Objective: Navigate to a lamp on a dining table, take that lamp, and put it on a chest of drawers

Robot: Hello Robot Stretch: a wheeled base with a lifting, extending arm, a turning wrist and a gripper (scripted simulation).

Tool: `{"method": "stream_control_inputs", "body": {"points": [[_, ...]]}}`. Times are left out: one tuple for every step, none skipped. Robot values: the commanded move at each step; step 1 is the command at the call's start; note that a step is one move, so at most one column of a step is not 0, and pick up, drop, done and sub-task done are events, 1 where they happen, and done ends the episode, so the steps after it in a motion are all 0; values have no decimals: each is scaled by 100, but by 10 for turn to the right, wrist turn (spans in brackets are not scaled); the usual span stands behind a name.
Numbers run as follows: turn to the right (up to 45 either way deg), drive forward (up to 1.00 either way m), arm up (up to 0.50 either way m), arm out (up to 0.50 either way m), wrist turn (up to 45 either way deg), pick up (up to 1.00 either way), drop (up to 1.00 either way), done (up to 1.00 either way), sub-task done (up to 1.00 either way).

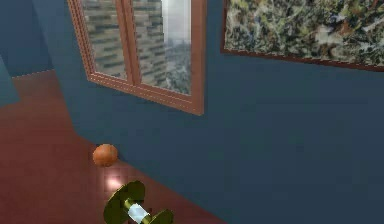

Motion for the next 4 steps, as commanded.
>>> {"method": "stream_control_inputs", "body": {"points": [[-210,0,0,0,0,0,0,0,0],[450,0,0,0,0,0,0,0,0],[450,0,0,0,0,0,0,0,0],[30,0,0,0,0,0,0,0,0]]}}
